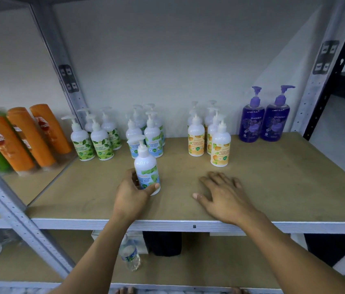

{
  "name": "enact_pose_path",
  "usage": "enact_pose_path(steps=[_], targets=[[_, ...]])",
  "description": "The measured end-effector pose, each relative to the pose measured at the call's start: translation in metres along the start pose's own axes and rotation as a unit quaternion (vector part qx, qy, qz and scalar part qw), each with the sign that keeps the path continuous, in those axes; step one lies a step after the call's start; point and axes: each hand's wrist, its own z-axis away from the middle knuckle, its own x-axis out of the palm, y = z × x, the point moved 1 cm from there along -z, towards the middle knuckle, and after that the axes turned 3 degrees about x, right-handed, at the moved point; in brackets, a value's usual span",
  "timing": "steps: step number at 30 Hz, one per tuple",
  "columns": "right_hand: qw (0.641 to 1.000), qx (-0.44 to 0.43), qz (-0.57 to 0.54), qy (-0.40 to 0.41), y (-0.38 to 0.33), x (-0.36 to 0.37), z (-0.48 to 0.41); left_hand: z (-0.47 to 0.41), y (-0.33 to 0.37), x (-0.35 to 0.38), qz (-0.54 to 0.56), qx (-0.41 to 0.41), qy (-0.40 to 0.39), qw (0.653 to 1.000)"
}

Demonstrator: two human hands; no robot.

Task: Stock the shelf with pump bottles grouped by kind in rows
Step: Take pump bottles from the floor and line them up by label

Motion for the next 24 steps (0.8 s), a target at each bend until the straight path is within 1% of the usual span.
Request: enact_pose_path(steps=[7, 9, 13, 20, 24], targets=[[0.999, -0.006, -0.014, -0.038, -0.031, 0.004, -0.026, -0.019, -0.008, -0.004, 0.013, 0.03, -0.028, 0.999], [0.999, -0.002, -0.017, -0.037, -0.036, 0.005, -0.034, -0.029, -0.009, -0.005, 0.024, 0.035, -0.036, 0.998], [0.999, 0.002, -0.021, -0.024, -0.044, 0.009, -0.05, -0.054, -0.013, -0.002, 0.011, 0.043, -0.027, 0.999], [1.0, 0.004, -0.026, -0.014, -0.045, 0.014, -0.058, -0.088, -0.017, 0.01, -0.008, 0.081, -0.055, 0.995], [1.0, 0.002, -0.025, -0.012, -0.044, 0.015, -0.058, -0.098, -0.022, 0.012, -0.015, 0.097, -0.038, 0.994]])
